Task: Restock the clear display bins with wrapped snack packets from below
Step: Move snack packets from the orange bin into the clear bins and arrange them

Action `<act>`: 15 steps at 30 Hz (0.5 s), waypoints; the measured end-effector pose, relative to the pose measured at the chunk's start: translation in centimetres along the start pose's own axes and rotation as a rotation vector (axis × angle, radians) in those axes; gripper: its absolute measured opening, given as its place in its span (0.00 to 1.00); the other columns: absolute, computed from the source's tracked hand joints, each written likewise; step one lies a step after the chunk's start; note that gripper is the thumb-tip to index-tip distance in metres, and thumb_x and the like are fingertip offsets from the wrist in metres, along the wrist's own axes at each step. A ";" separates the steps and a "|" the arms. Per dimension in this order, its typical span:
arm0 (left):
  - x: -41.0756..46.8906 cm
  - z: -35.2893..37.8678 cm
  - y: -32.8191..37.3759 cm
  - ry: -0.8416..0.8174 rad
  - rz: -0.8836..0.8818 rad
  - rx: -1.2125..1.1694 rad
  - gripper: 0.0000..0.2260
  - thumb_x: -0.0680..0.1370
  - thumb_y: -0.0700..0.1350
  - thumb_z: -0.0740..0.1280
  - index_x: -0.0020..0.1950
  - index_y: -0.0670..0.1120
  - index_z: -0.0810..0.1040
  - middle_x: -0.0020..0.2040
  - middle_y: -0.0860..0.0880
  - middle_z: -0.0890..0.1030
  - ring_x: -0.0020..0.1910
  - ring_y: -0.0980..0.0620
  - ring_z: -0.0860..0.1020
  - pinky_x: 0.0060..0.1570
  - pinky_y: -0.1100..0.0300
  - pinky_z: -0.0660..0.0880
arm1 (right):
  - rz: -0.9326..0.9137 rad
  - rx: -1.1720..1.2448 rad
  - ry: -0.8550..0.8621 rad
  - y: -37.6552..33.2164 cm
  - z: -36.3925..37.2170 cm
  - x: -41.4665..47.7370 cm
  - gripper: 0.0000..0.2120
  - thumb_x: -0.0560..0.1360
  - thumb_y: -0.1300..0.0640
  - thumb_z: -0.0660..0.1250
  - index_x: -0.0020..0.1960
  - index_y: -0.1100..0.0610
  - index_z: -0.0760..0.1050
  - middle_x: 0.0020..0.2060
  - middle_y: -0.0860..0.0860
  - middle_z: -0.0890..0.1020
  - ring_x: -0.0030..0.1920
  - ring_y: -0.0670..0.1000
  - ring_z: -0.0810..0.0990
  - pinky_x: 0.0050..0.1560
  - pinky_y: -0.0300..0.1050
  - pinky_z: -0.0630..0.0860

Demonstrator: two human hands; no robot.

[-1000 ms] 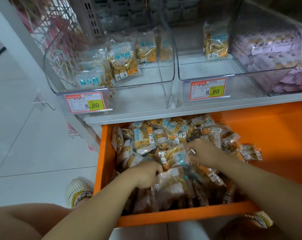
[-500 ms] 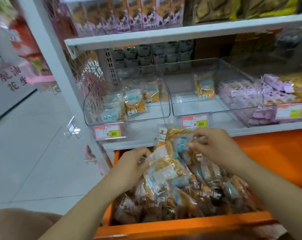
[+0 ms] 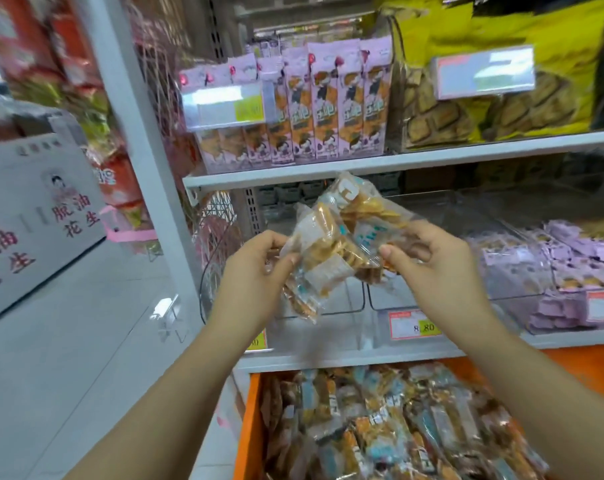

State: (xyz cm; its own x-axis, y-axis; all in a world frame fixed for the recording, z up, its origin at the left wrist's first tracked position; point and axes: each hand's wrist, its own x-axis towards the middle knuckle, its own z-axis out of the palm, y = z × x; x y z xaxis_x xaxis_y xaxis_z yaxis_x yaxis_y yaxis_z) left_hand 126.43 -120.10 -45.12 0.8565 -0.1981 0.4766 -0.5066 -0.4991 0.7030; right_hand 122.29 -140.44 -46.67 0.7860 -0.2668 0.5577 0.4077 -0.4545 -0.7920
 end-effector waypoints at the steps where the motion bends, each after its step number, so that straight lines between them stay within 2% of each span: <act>1: 0.6 0.4 -0.5 0.011 -0.014 -0.021 0.10 0.78 0.42 0.66 0.41 0.57 0.74 0.40 0.58 0.79 0.40 0.60 0.77 0.39 0.67 0.71 | 0.009 -0.014 0.005 0.3 0.5 0.4 0.13 0.74 0.61 0.70 0.47 0.42 0.75 0.43 0.46 0.82 0.47 0.45 0.81 0.49 0.46 0.79; 3: 1.7 1.2 -1.6 0.028 -0.043 -0.050 0.11 0.78 0.41 0.66 0.41 0.57 0.74 0.40 0.56 0.80 0.39 0.56 0.77 0.37 0.66 0.71 | 0.019 -0.045 -0.005 1.0 1.5 0.9 0.09 0.73 0.61 0.70 0.48 0.48 0.76 0.43 0.48 0.82 0.47 0.46 0.81 0.48 0.46 0.79; 6: 3.0 1.9 -3.0 0.069 -0.102 -0.086 0.11 0.79 0.40 0.65 0.39 0.54 0.73 0.37 0.53 0.79 0.33 0.59 0.74 0.30 0.72 0.68 | 0.012 -0.045 -0.026 1.5 3.1 1.1 0.10 0.72 0.63 0.71 0.48 0.51 0.75 0.46 0.48 0.80 0.48 0.40 0.78 0.41 0.30 0.74; 8: 3.9 2.1 -3.8 0.106 -0.163 -0.142 0.10 0.79 0.40 0.64 0.40 0.53 0.73 0.37 0.53 0.79 0.34 0.57 0.75 0.34 0.67 0.71 | 0.000 -0.064 -0.023 1.5 4.1 1.3 0.12 0.72 0.64 0.71 0.49 0.51 0.73 0.46 0.47 0.78 0.47 0.34 0.75 0.38 0.23 0.69; 10: 4.7 2.1 -4.8 0.111 -0.225 -0.114 0.10 0.79 0.41 0.64 0.41 0.53 0.73 0.39 0.52 0.80 0.38 0.53 0.78 0.38 0.60 0.73 | 0.007 -0.106 -0.055 1.9 5.0 1.4 0.13 0.73 0.62 0.70 0.51 0.50 0.72 0.47 0.45 0.78 0.47 0.35 0.76 0.40 0.24 0.69; 12: 5.2 2.0 -5.9 0.013 -0.224 0.005 0.10 0.80 0.43 0.63 0.40 0.53 0.72 0.39 0.52 0.79 0.38 0.51 0.77 0.35 0.61 0.71 | 0.073 -0.141 -0.126 2.5 5.5 1.5 0.14 0.74 0.60 0.69 0.55 0.48 0.71 0.47 0.44 0.79 0.47 0.40 0.78 0.40 0.26 0.71; 14: 5.1 2.1 -6.6 -0.192 -0.193 0.201 0.10 0.80 0.46 0.63 0.38 0.50 0.69 0.37 0.51 0.76 0.36 0.51 0.75 0.30 0.64 0.66 | 0.107 -0.225 -0.176 2.9 5.6 1.4 0.12 0.75 0.57 0.68 0.54 0.46 0.70 0.44 0.41 0.78 0.44 0.42 0.78 0.38 0.27 0.71; 15: 4.8 2.2 -7.0 -0.304 -0.164 0.325 0.10 0.81 0.46 0.62 0.39 0.48 0.69 0.38 0.49 0.77 0.38 0.49 0.75 0.31 0.62 0.65 | 0.099 -0.332 -0.183 2.9 5.6 1.4 0.09 0.75 0.55 0.67 0.52 0.45 0.71 0.43 0.41 0.78 0.44 0.43 0.78 0.39 0.31 0.73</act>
State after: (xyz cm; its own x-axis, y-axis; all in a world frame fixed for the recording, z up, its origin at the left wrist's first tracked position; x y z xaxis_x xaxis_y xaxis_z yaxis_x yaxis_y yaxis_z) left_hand 134.32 -119.41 -48.88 0.9372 -0.3084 0.1627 -0.3466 -0.7732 0.5310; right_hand 127.17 -137.35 -49.64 0.8962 -0.1802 0.4054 0.1770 -0.6926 -0.6992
